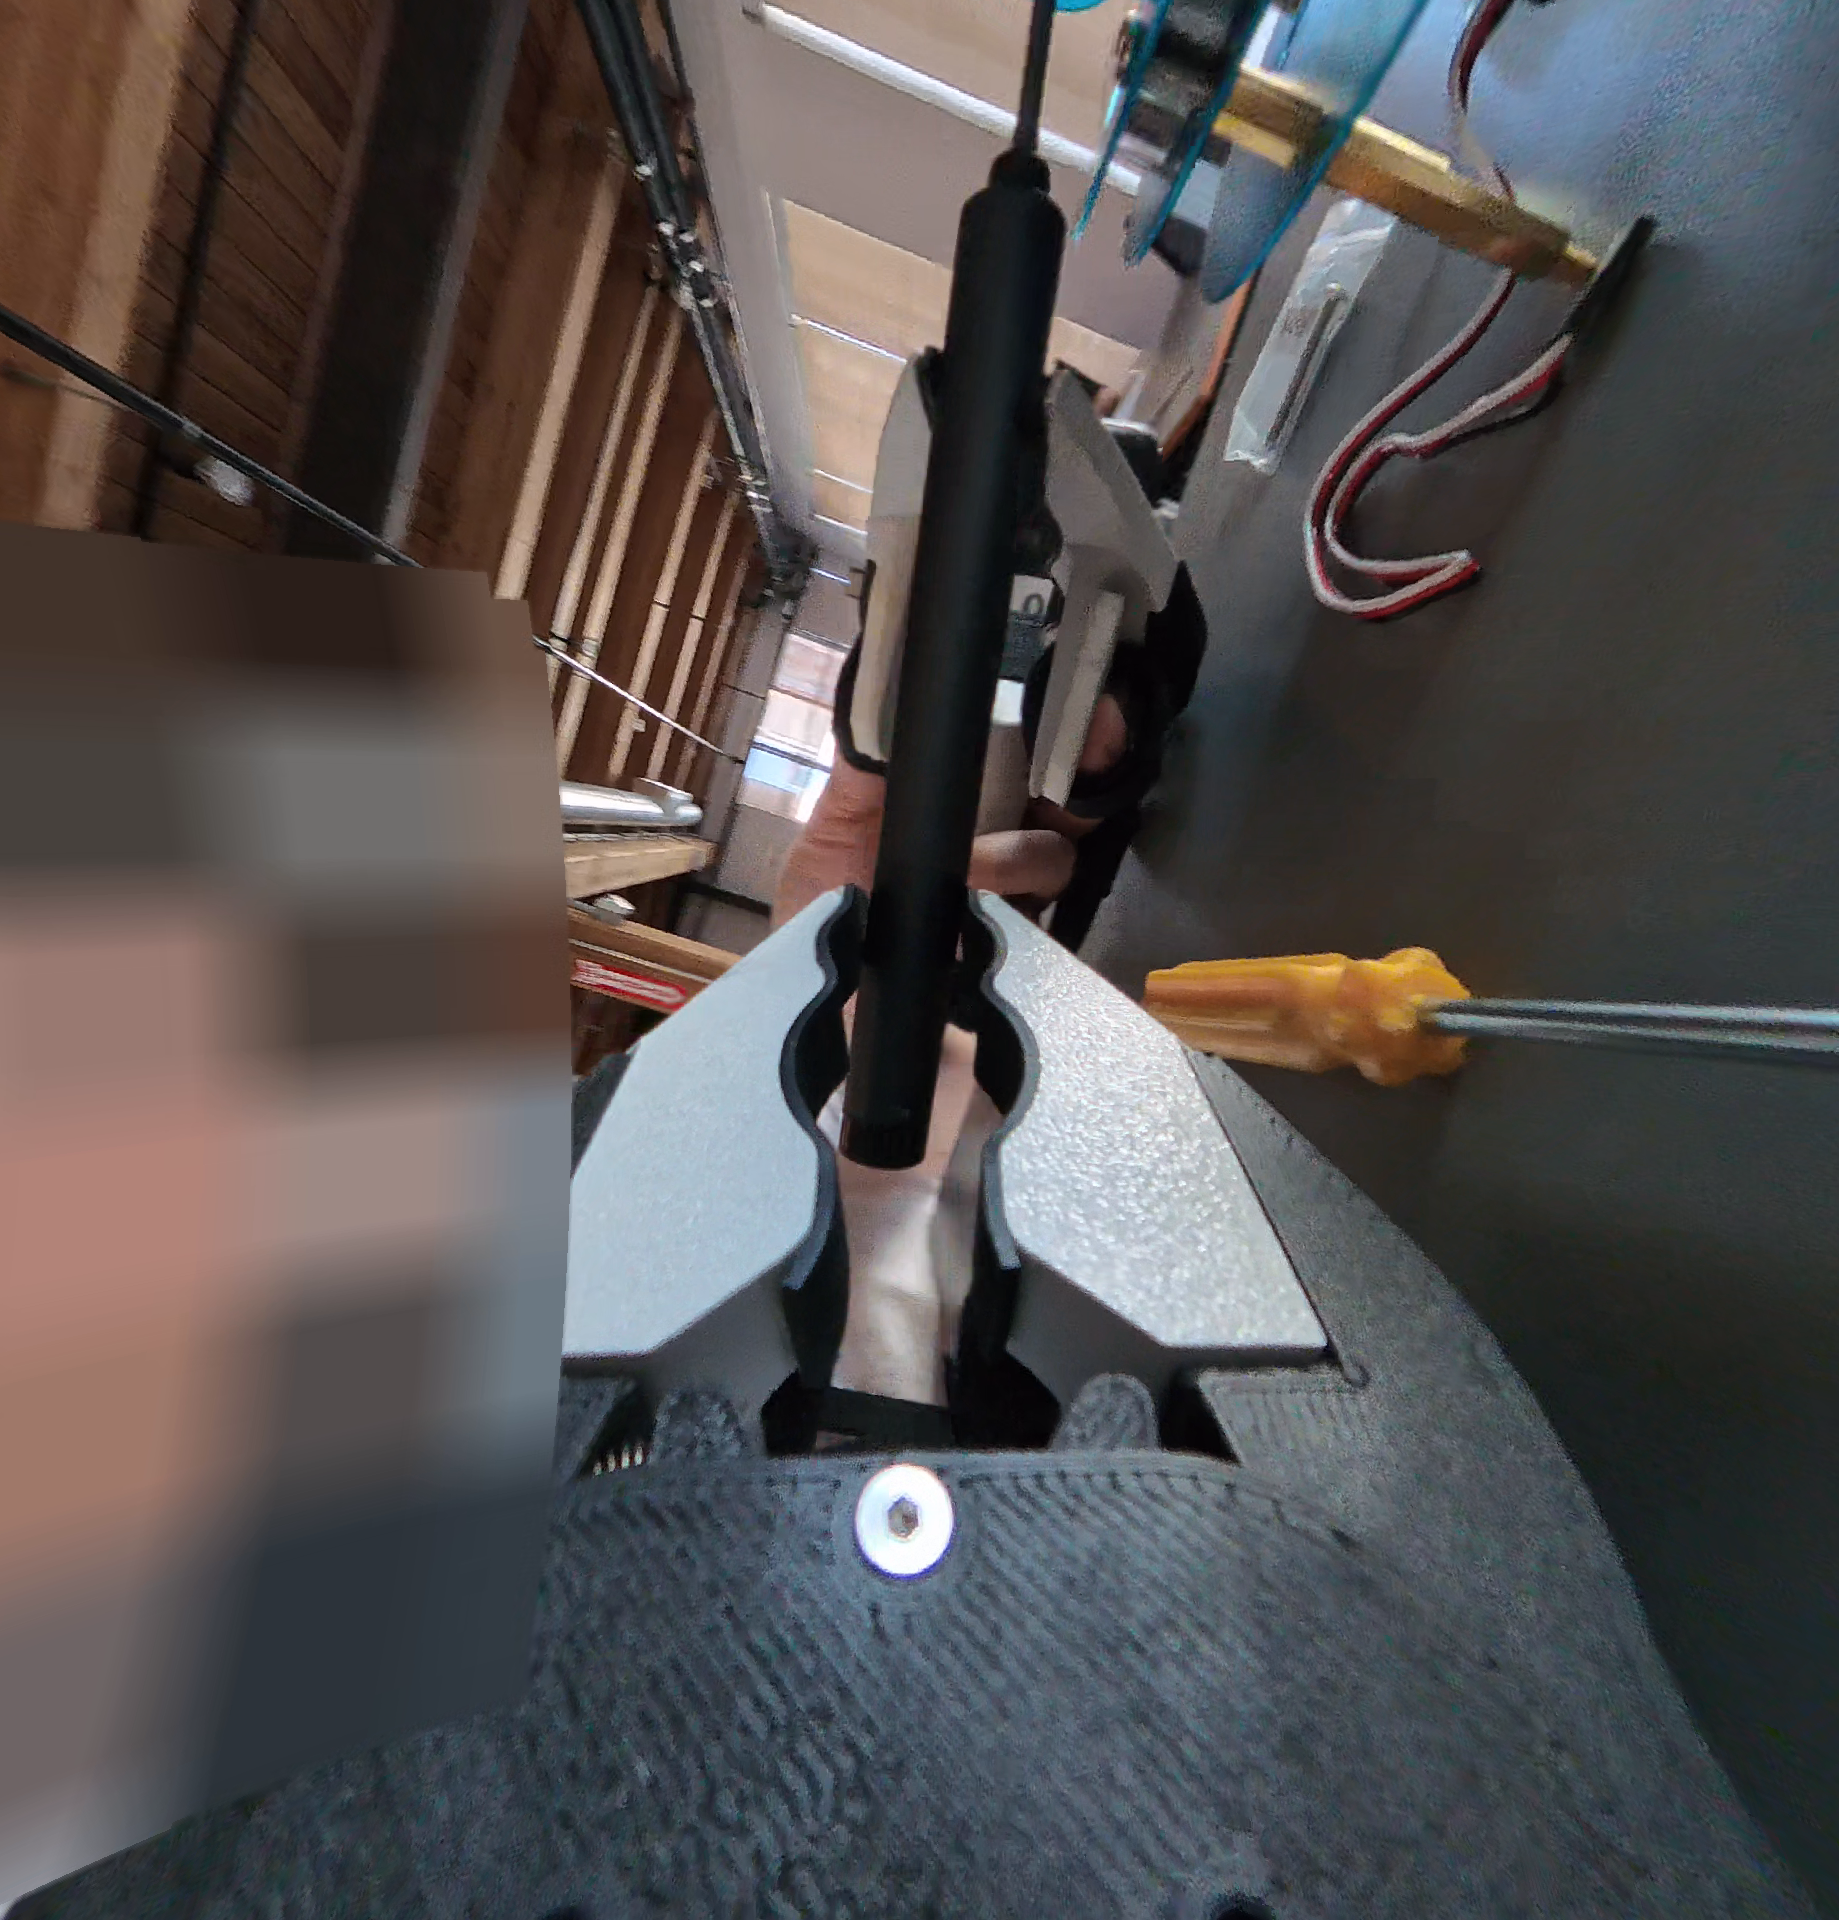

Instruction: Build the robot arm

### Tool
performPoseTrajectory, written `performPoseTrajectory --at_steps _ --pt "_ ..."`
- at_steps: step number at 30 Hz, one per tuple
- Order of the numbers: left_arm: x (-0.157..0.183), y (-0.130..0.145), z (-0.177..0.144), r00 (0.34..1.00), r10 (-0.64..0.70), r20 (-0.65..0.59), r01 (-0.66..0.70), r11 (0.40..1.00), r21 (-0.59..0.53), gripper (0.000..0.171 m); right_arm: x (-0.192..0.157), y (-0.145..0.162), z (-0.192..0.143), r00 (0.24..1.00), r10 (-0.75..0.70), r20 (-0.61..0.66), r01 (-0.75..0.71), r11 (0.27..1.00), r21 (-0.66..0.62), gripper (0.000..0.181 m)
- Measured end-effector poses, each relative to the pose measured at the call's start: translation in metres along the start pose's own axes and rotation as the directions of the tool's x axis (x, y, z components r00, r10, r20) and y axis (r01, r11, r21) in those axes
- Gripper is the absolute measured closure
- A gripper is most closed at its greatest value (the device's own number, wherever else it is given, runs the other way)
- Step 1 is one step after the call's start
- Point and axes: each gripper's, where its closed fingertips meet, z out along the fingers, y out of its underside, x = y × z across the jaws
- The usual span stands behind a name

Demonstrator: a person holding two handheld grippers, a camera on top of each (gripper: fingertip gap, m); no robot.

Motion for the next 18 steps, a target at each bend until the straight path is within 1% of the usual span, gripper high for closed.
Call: performPoseTrajectory --at_steps 1,4,9,13,18 --pt "0.0000 0.0000 0.0000 1.000 0.000 0.000 0.000 1.000 0.001 0.156 0.0003 -0.0005 -0.0001 0.999 -0.027 -0.024 0.026 1.000 -0.004 0.164" --pt "0.0001 -0.0002 -0.0002 1.000 -0.001 0.000 0.001 1.000 0.008 0.156 -0.0015 -0.0028 -0.0015 0.997 -0.055 -0.056 0.055 0.998 -0.005 0.160" --pt "0.0002 -0.0005 -0.0013 1.000 0.000 0.003 0.000 1.000 0.020 0.156 0.0009 0.0003 -0.0010 0.992 -0.076 -0.103 0.072 0.997 -0.037 0.165" --pt "0.0004 -0.0014 -0.0023 1.000 0.000 0.004 0.000 1.000 0.027 0.157 0.0013 0.0007 0.0009 0.993 -0.065 -0.098 0.061 0.997 -0.044 0.166" --pt "-0.0001 -0.0017 -0.0027 1.000 0.002 0.009 -0.002 1.000 0.029 0.157 0.0017 0.0004 0.0005 0.998 -0.022 -0.062 0.020 0.999 -0.031 0.166"
